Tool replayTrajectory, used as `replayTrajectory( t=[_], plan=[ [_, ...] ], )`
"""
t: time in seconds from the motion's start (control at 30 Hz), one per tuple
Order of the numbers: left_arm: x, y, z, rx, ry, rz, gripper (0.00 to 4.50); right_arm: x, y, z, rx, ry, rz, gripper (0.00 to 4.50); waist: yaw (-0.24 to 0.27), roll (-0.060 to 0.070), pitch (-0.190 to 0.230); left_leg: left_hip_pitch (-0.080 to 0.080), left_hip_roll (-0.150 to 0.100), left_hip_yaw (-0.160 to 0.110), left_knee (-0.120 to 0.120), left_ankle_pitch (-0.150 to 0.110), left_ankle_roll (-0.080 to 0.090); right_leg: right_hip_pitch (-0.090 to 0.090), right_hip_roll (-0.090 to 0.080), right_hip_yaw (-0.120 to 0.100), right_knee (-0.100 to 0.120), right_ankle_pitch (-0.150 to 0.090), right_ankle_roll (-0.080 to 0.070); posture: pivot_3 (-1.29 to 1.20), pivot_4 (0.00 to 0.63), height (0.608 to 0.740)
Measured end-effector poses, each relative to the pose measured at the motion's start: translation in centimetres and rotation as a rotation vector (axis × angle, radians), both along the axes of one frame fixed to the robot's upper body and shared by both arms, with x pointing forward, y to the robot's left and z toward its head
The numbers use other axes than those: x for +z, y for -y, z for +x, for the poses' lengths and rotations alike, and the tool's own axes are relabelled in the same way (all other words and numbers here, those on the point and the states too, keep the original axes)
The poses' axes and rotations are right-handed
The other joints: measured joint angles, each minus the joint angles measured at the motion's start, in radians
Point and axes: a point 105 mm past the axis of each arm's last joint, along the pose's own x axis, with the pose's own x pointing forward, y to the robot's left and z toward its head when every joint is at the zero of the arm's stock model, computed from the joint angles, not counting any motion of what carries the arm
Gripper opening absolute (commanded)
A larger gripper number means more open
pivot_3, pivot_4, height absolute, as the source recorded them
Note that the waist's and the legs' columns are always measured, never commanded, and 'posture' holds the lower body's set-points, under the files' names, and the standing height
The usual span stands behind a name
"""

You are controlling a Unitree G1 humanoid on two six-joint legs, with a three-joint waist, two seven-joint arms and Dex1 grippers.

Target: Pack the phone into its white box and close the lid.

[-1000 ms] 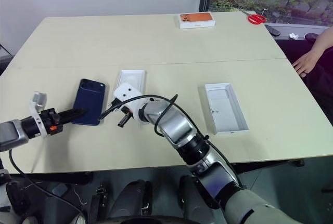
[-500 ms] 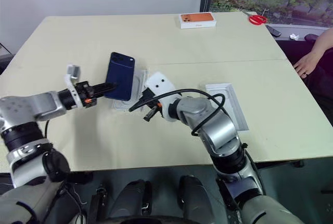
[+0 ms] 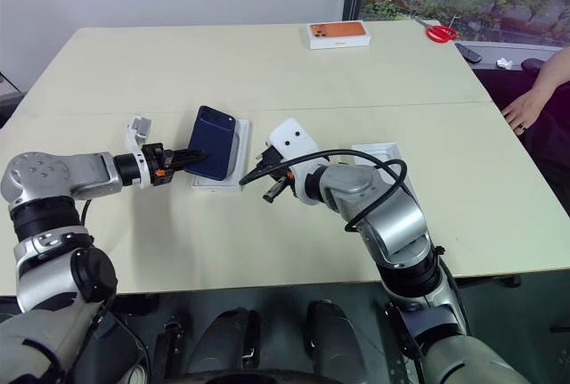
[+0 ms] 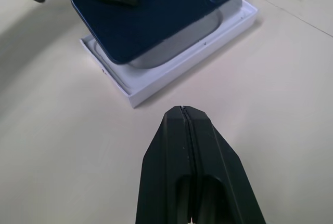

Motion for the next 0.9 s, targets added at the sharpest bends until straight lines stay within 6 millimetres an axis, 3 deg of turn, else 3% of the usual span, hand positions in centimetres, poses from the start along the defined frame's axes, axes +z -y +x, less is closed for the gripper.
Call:
replayTrajectory(
  t=[0.6, 0.9],
  plan=[
    [-1.0, 1.2, 0.3, -0.05, -0.019, -0.001, 0.03, -0.5, 0.3, -0.1, 0.004, -0.009, -0.017, 0.0, 0.0, 0.0, 0.0, 0.0, 0.0, 0.0, 0.0, 0.0, 0.0, 0.0, 0.0, 0.0, 0.0, 0.0, 0.0, 0.0, 0.15, 0.74],
    [-0.4, 1.1, 0.1, -0.078, 0.001, 0.008, 4.17, -0.5, 0.2, -0.2, 0.003, -0.009, -0.017, 0.0, -0.002, 0.0, 0.0, 0.0, 0.0, 0.0, 0.0, 0.0, 0.0, 0.0, 0.0, 0.0, 0.001, 0.0, 0.0, 0.0, 0.15, 0.74]
  ],
)
